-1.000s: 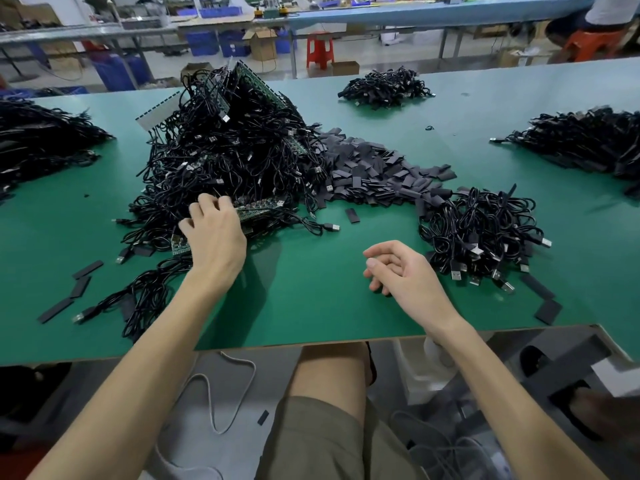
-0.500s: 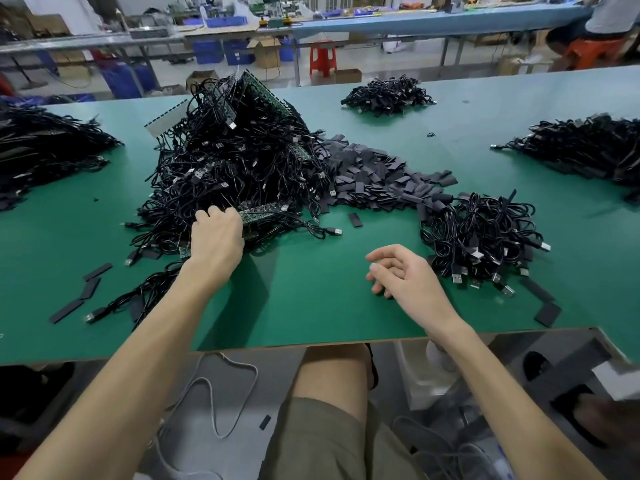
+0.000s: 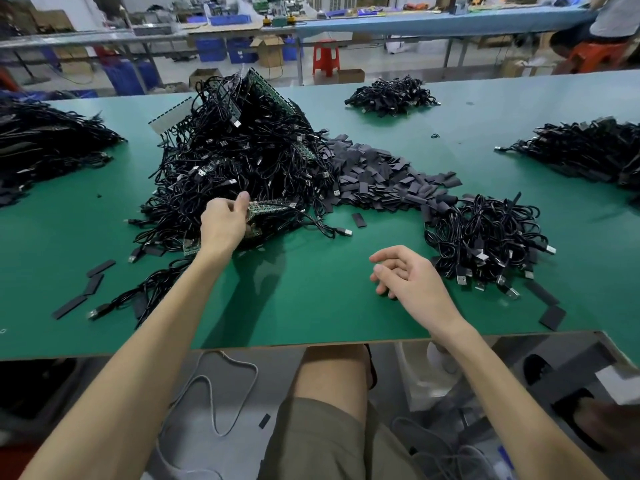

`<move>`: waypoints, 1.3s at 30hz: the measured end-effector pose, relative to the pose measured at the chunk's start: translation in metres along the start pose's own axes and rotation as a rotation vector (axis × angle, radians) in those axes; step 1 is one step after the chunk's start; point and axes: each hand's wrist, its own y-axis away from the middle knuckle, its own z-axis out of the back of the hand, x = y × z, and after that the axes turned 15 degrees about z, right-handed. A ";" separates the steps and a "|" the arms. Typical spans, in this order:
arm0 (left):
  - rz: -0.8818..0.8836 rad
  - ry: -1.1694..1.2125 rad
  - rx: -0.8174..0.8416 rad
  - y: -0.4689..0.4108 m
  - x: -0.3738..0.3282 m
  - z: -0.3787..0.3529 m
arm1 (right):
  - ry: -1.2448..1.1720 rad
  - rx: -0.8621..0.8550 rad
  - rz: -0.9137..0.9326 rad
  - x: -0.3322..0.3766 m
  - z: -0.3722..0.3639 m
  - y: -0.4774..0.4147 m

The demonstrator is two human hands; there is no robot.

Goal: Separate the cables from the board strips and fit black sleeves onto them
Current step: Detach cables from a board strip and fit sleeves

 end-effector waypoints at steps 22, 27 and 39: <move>-0.002 0.547 0.219 0.086 -0.064 0.002 | -0.043 -0.018 0.001 -0.006 0.000 -0.001; -0.001 0.563 0.324 0.127 -0.062 -0.025 | -0.057 -0.030 0.004 -0.006 -0.002 -0.001; -0.081 0.481 0.685 0.158 -0.029 -0.039 | -0.257 -0.096 -0.006 0.003 0.000 -0.004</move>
